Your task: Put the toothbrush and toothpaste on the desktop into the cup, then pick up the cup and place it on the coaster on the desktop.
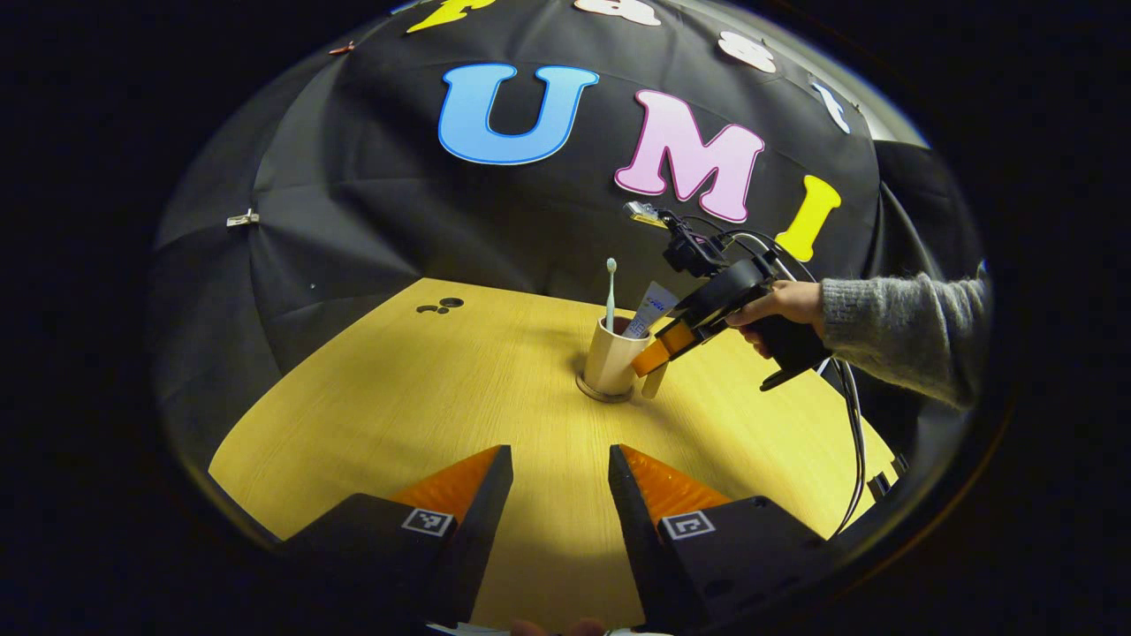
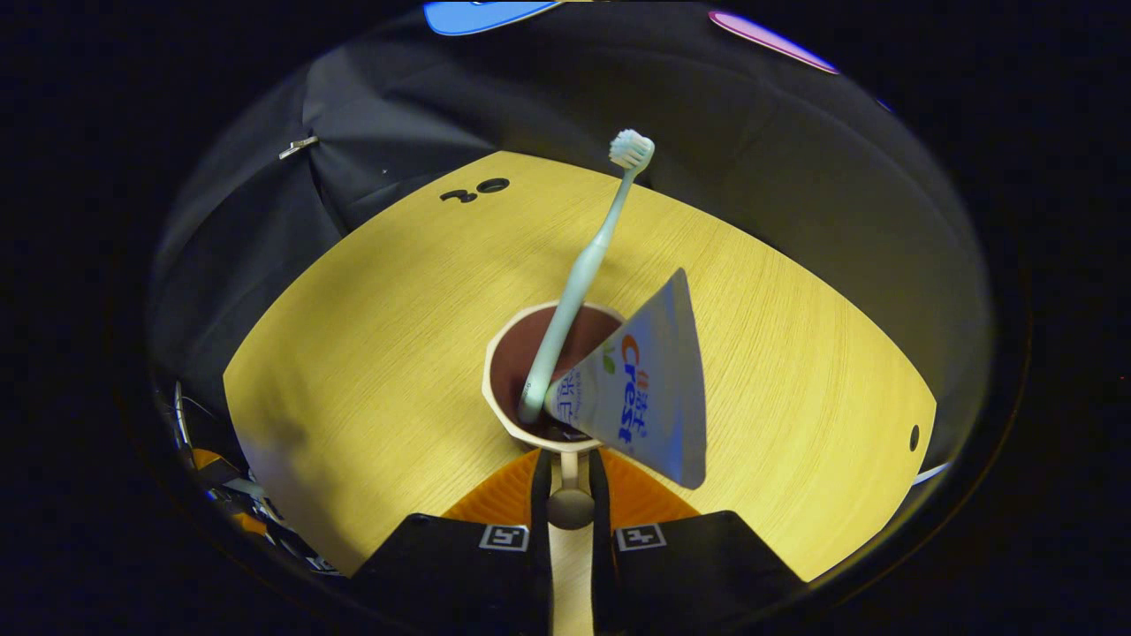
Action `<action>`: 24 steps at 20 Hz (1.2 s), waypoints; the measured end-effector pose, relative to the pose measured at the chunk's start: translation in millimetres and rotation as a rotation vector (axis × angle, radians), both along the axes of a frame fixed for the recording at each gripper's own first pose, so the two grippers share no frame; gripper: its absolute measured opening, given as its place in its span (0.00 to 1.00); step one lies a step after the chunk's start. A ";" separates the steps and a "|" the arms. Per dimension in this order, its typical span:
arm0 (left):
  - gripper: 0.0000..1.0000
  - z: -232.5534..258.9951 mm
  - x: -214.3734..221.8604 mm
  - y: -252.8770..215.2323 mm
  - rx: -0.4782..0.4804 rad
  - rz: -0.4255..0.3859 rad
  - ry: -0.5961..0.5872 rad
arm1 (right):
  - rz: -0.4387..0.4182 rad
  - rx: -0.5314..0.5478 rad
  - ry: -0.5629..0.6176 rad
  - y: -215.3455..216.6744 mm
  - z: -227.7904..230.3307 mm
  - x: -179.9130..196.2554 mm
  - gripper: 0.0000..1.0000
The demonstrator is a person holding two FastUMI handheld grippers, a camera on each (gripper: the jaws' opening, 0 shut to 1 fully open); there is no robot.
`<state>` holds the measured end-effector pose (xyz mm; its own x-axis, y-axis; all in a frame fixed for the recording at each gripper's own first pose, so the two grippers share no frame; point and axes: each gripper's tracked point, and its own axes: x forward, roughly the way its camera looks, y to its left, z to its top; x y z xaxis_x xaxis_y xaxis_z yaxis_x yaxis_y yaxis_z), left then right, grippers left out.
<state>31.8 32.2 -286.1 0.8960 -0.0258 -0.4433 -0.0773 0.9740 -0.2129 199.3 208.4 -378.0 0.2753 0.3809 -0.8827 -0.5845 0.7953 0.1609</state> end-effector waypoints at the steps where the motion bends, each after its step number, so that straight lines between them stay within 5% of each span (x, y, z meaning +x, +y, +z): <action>1: 0.71 1.1 -1.6 -0.1 0.001 -0.004 0.000 | -0.004 -0.004 0.003 -0.7 0.0 -0.8 0.21; 13: 0.71 33.2 -8.5 -1.4 0.039 -0.034 -0.037 | -0.205 0.099 -0.044 -32.9 56.4 -19.8 0.42; 16: 0.71 50.7 -6.6 -6.1 0.045 -0.043 -0.062 | -0.258 0.150 -0.083 -46.8 81.8 -37.2 0.66; 20: 0.72 74.9 -4.0 -13.9 0.034 -0.039 -0.084 | -0.310 0.206 -0.144 -61.4 122.3 -63.2 0.85; 24: 0.72 104.2 -0.6 -24.1 0.034 -0.064 -0.123 | -0.390 0.308 -0.196 -69.3 172.3 -89.3 0.93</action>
